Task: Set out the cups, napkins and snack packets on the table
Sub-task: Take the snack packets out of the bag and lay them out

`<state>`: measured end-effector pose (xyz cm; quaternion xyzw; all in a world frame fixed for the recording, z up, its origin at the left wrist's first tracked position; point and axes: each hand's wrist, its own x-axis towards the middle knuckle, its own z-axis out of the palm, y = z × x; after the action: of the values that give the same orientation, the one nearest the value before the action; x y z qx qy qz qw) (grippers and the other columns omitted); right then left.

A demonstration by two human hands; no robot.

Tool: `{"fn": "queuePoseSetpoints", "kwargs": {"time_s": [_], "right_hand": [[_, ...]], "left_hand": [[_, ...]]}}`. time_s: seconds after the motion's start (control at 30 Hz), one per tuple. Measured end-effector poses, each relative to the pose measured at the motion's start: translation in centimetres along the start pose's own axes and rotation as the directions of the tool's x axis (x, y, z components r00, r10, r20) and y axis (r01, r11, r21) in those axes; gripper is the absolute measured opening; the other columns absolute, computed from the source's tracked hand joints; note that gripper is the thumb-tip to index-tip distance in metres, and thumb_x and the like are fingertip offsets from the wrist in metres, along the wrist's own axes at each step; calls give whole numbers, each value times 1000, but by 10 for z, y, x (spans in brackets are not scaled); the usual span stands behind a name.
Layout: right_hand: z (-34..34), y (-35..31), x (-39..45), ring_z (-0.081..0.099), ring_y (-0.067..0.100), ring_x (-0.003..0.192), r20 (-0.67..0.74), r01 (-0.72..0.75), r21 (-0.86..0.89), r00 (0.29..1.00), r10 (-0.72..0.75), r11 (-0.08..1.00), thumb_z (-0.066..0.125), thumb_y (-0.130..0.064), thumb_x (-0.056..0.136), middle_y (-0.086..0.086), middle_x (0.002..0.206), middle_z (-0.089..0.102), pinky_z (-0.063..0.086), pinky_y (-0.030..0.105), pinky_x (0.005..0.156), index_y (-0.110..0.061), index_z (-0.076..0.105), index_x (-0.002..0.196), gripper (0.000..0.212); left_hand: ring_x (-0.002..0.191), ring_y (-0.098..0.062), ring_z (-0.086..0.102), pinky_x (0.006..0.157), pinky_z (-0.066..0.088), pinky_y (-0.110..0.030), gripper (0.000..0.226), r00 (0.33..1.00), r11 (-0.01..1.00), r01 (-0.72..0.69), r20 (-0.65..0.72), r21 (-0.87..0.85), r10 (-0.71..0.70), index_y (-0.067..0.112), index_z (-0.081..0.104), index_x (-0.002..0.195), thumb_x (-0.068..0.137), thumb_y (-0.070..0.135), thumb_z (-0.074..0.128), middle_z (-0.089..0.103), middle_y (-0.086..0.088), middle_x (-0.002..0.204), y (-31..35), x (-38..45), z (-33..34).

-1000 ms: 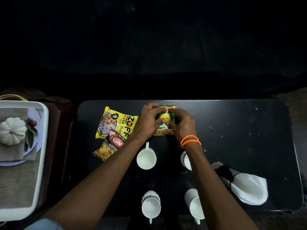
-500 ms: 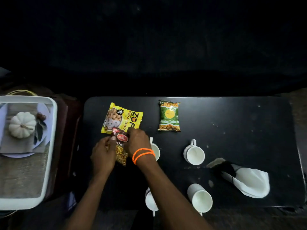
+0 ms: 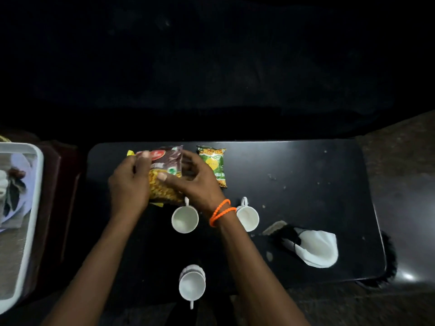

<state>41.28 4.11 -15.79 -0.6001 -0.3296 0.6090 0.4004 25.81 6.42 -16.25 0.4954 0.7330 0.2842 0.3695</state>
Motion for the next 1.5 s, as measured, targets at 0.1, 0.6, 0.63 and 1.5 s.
{"fn": "queuePoseSetpoints", "kwargs": {"time_s": [0.1,0.6,0.63,1.5], "right_hand": [[-39,-3,1,73,4,90,-104,46,-30,993,-49,998,87,-5,78,7,113,75,59,20,79,-8,60,129,58],[-218,64,27,54,35,129,-376,-223,-681,924,-72,698,88,-31,79,17,146,47,48,40,107,-21,43,152,87],[-216,69,27,53,35,130,-354,-204,-702,932,-85,682,88,-28,78,16,147,46,48,40,107,-24,45,152,86],[-42,15,63,51,30,134,185,283,-782,956,-227,556,72,-8,90,10,141,61,45,42,111,-19,64,139,51]], "left_hand": [[65,-10,53,59,37,-32,42,996,998,-16,84,-56,21,15,60,81,105,49,54,59,5,73,42,3,54],[112,-22,58,97,46,-30,52,800,927,-346,562,147,210,24,53,146,98,31,70,50,-12,141,63,2,208],[118,-24,57,99,44,-30,58,774,909,-385,592,158,224,25,53,148,95,30,74,52,-11,141,63,-1,213],[101,-25,62,74,38,-12,18,981,943,-74,-146,324,126,11,76,111,96,9,66,64,-15,115,-41,46,7]]}}
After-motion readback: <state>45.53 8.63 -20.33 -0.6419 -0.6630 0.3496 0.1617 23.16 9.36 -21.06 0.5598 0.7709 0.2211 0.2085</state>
